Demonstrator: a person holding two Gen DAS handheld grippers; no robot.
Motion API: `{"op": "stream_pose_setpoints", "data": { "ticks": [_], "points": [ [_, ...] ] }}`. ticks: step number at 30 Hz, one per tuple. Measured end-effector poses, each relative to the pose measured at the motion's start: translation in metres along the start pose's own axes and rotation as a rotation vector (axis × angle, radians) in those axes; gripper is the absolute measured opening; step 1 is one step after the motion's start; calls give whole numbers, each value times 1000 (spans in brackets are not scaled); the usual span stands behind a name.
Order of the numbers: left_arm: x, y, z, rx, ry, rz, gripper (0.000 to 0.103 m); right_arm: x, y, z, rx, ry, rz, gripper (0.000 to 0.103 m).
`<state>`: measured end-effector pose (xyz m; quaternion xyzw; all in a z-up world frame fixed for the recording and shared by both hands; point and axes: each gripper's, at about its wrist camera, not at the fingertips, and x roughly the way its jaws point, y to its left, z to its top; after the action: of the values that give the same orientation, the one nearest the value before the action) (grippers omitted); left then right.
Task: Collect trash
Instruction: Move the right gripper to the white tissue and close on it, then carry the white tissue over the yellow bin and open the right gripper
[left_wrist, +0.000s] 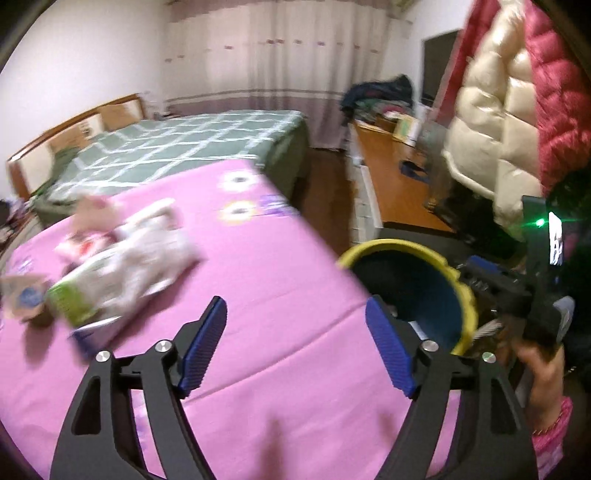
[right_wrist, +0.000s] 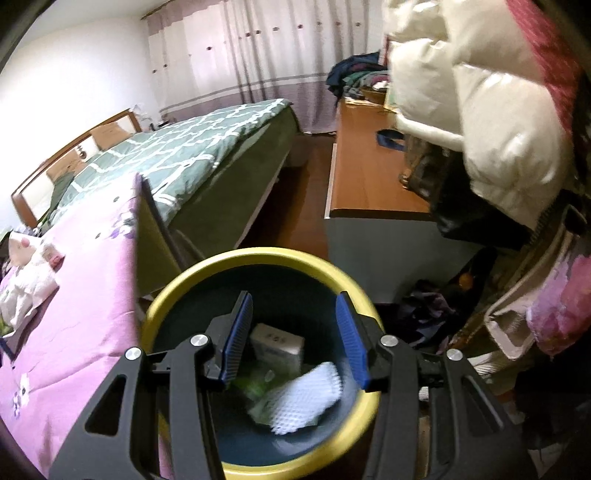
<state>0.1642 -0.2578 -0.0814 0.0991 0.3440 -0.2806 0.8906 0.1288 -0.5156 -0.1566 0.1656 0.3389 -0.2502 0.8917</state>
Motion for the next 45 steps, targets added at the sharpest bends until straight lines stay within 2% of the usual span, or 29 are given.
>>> {"op": "stream_pose_setpoints", "data": {
  "ticks": [5, 8, 12, 16, 20, 26, 30, 33, 36, 37, 38, 39, 41, 45],
  "points": [
    [-31, 72, -25, -106, -8, 149, 79, -5, 46, 3, -73, 3, 61, 45],
    [-46, 110, -37, -171, -16, 202, 79, -9, 82, 6, -121, 1, 112, 45],
    [-57, 143, -46, -220, -33, 242, 79, -16, 138, 10, -191, 13, 201, 45],
    [-65, 165, -56, -248, -47, 252, 79, -18, 198, 10, -257, 51, 309, 45],
    [-68, 177, -62, -258, -50, 263, 80, -19, 255, 9, -328, 71, 377, 45],
    [-69, 198, -71, -295, -54, 271, 80, -16, 320, 1, -416, 101, 423, 45],
    [-66, 205, -74, -313, -48, 263, 80, 0, 344, -2, -458, 120, 386, 50],
    [-63, 208, -76, -320, -47, 255, 80, 13, 349, 0, -455, 136, 361, 52],
    [-61, 208, -76, -323, -48, 244, 80, 31, 347, 3, -431, 186, 373, 52],
    [-61, 208, -75, -324, -48, 241, 80, 35, 347, 4, -430, 199, 377, 42],
    [-61, 208, -75, -325, -49, 240, 80, 40, 348, 3, -425, 221, 392, 16],
    [-60, 208, -75, -326, -49, 238, 80, 44, 347, 3, -417, 244, 407, 6],
    [-60, 208, -75, -326, -51, 236, 80, 47, 341, 4, -387, 264, 434, 5],
    [-59, 213, -74, -332, -54, 240, 80, 25, 331, 14, -363, 197, 453, 5]
  ]
}}
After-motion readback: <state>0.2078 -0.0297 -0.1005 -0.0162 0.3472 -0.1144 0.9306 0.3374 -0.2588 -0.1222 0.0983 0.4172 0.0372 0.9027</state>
